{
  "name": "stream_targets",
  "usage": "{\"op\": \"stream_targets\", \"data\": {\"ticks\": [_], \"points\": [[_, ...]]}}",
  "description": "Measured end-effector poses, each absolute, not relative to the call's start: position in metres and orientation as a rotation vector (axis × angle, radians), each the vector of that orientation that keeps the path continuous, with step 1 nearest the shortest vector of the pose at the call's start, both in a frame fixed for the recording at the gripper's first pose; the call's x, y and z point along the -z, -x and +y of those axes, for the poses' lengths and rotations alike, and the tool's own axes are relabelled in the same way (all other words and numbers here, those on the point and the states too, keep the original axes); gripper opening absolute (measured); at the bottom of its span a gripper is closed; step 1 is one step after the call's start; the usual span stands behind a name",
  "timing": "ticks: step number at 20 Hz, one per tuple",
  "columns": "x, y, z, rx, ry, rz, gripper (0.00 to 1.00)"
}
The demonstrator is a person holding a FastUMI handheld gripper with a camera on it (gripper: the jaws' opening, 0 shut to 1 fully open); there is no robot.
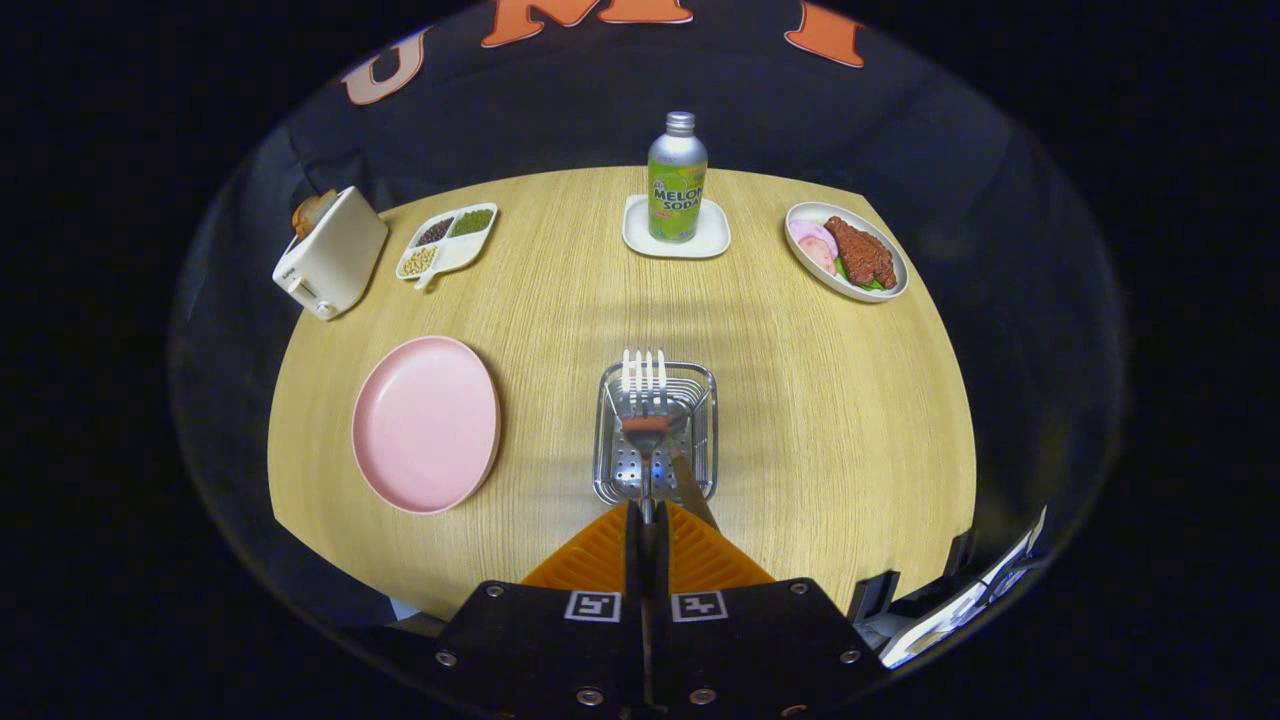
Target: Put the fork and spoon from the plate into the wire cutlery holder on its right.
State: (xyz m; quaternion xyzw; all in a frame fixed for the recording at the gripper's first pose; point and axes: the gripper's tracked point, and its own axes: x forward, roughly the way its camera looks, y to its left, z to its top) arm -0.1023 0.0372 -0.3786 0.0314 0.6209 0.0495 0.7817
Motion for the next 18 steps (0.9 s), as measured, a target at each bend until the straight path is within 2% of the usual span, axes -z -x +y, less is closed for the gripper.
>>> {"op": "stream_targets", "data": {"ticks": [12, 18], "points": [[0.392, 0.098, 0.037, -0.163, 0.006, 1.446, 0.07], [0.381, 0.069, 0.033, -0.128, -0.034, 1.315, 0.1]]}}
